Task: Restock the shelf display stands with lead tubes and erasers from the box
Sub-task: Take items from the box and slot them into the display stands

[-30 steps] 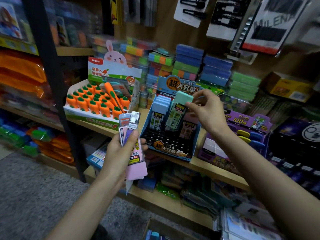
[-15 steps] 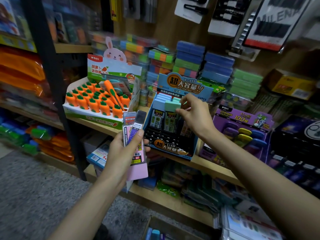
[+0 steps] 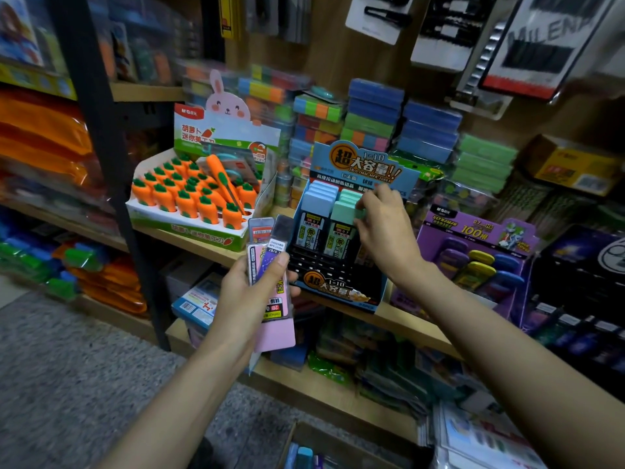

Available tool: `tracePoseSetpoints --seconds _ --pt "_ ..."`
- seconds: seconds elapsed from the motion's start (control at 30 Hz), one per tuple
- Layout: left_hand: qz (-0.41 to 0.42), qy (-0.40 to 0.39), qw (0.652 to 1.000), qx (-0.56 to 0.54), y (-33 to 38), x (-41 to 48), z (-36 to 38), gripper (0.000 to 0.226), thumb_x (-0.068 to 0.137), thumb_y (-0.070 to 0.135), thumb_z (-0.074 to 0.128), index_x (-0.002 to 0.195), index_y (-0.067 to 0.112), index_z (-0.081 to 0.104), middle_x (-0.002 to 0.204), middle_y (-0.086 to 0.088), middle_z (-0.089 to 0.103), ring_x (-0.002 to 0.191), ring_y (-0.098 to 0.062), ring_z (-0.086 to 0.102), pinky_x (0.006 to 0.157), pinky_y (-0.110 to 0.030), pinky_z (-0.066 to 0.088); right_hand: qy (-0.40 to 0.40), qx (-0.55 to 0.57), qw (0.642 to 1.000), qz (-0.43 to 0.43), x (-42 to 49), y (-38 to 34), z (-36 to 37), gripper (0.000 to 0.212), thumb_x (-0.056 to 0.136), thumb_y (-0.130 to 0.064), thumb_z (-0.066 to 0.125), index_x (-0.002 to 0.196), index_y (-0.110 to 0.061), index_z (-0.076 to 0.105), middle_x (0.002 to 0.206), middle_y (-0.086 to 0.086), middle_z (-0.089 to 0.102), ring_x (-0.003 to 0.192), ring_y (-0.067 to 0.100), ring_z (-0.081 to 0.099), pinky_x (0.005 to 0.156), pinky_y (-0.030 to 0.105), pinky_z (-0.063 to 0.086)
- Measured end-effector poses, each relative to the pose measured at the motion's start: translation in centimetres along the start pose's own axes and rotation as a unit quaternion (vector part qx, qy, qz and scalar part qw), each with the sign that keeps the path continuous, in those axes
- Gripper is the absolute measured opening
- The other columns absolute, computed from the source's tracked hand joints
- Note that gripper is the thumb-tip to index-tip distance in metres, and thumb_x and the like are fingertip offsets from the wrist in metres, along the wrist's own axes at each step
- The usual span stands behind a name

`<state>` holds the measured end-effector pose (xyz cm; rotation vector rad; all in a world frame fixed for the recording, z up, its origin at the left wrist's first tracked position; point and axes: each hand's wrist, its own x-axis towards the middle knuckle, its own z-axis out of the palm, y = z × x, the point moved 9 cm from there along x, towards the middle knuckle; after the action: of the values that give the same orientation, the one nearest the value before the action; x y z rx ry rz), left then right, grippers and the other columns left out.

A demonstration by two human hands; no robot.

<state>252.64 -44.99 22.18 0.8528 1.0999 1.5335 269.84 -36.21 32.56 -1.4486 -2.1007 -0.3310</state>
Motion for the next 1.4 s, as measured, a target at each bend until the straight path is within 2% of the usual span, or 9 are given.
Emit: tracePoseSetpoints --seconds 0.13,0.23,0.37,0.5,0.6,0.73,0.97,1.17,1.4 --pt "0.001 -0.004 1.0 -0.002 -0.2 0.0 0.5 0.039 0.068 0.042 0.068 0.099 0.019 0.061 0.075 -0.002 0.073 0.062 -0.014 0.069 0.053 -0.026 0.056 -0.006 -0.002 1.0 -0.004 -0.1 0.0 -1.1 0.02 0.09 -0.014 0.058 0.106 -0.002 0.062 0.11 0.012 0.051 0.104 0.026 0.043 0.089 0.034 0.037" --pt "-0.001 -0.015 1.0 0.002 -0.5 -0.2 1.2 0.033 0.071 0.039 0.068 0.097 0.02 0.061 0.074 -0.002 0.073 0.061 -0.014 0.069 0.052 -0.024 0.055 -0.012 0.154 0.987 0.042 -1.4 -0.6 -2.6 0.017 0.092 -0.025 0.057 0.101 -0.013 0.064 0.101 0.0 0.052 0.096 0.01 0.047 0.082 0.023 0.037" --pt "-0.009 -0.044 0.999 0.016 -1.1 -0.8 2.7 0.033 0.069 0.038 0.069 0.096 0.021 0.063 0.072 -0.002 0.073 0.059 -0.014 0.069 0.05 -0.021 0.052 -0.157 0.476 0.847 0.178 -5.5 -2.4 -0.6 0.011 0.091 -0.03 0.058 0.085 -0.023 0.064 0.079 -0.009 0.064 0.066 -0.007 0.057 0.059 0.01 0.044" --pt "-0.028 -0.073 0.997 0.023 -2.1 -1.7 4.6 0.042 0.062 0.041 0.07 0.098 0.02 0.063 0.07 -0.002 0.072 0.058 -0.014 0.068 0.05 -0.022 0.053 -0.17 0.572 0.757 0.266 -8.5 -2.5 0.5 0.016 0.09 -0.017 0.06 0.095 -0.002 0.062 0.077 0.005 0.062 0.058 0.009 0.06 0.049 0.018 0.047" --pt "-0.039 -0.092 0.995 0.028 -3.0 -2.3 6.4 0.042 0.062 0.043 0.07 0.097 0.02 0.063 0.071 -0.003 0.072 0.057 -0.014 0.068 0.049 -0.022 0.052 -0.15 0.615 0.707 0.315 -9.9 -0.9 0.4 0.009 0.09 -0.01 0.06 0.089 -0.001 0.058 0.073 0.014 0.058 0.052 0.02 0.057 0.046 0.027 0.05" --pt "-0.043 -0.113 0.992 0.046 -4.2 -3.1 9.0 0.042 0.066 0.047 0.067 0.099 0.021 0.062 0.072 -0.002 0.073 0.059 -0.015 0.069 0.049 -0.022 0.051 -0.077 0.585 0.733 0.338 -11.1 3.7 -1.4 0.014 0.09 -0.011 0.059 0.076 -0.01 0.06 0.065 0.005 0.061 0.057 0.013 0.055 0.053 0.02 0.046" --pt "-0.052 -0.173 0.982 0.049 -6.1 -5.2 14.9 0.018 0.09 0.031 0.054 0.101 0.018 0.059 0.07 0.001 0.073 0.057 -0.012 0.068 0.047 -0.02 0.05 0.073 0.581 0.724 0.365 -15.1 13.6 -8.2 0.013 0.088 -0.007 0.059 0.076 -0.012 0.056 0.062 0.0 0.064 0.056 0.008 0.063 0.048 0.017 0.047" --pt "-0.035 -0.204 0.977 0.052 -7.2 -6.6 18.8 0.022 0.087 0.035 0.054 0.102 0.019 0.059 0.074 -0.003 0.073 0.059 -0.013 0.068 0.049 -0.023 0.053 0.166 0.467 0.798 0.342 -19.2 21.0 -15.8 0.012 0.088 -0.008 0.061 0.079 -0.015 0.058 0.066 -0.003 0.062 0.06 0.009 0.062 0.057 0.02 0.051" --pt "-0.029 -0.2 0.976 0.083 -8.5 -6.8 20.6 0.022 0.087 0.039 0.055 0.102 0.023 0.059 0.079 -0.004 0.074 0.064 -0.014 0.069 0.052 -0.026 0.056 0.158 0.226 0.911 0.306 -22.7 25.0 -17.3 0.006 0.089 -0.014 0.063 0.093 -0.01 0.061 0.084 0.006 0.064 0.084 0.025 0.063 0.081 0.041 0.051"
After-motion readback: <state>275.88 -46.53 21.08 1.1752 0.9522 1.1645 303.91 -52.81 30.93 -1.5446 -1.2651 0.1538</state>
